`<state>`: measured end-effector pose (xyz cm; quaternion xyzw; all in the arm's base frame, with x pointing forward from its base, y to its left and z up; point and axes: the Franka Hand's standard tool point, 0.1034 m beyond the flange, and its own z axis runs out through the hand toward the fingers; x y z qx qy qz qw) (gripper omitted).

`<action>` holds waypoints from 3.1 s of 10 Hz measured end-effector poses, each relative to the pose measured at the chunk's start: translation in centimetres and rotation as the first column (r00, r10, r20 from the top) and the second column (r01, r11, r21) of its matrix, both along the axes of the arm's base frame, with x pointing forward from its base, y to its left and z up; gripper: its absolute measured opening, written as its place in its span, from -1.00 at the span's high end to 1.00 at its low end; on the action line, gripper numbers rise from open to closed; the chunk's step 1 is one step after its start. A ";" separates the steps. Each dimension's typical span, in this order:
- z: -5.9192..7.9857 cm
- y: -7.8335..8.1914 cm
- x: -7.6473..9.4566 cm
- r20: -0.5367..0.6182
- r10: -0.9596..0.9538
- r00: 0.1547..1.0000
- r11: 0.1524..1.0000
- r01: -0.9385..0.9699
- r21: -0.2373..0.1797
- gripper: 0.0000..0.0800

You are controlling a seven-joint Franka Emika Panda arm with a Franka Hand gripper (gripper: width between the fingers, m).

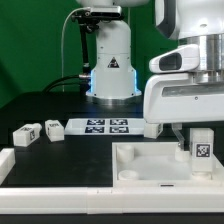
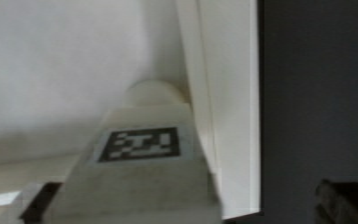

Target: Assemble one leg

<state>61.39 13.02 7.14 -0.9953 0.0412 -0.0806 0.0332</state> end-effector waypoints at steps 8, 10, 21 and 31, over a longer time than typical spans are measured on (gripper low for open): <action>-0.1 -0.7 0.0 -0.001 -0.015 1.000 1.000 0.015 -0.004 0.26; -0.1 -0.7 0.0 -0.004 -0.052 0.999 0.999 0.052 0.005 0.26; -0.5 -0.4 0.1 -0.180 -0.908 0.379 0.362 0.924 0.121 0.26; -0.7 -1.0 0.3 -0.008 -0.064 0.998 0.998 0.064 -0.016 -0.62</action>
Offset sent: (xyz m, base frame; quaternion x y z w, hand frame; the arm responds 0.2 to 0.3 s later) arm 0.0000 0.0000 0.0000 0.0000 0.0000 0.0000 1.0000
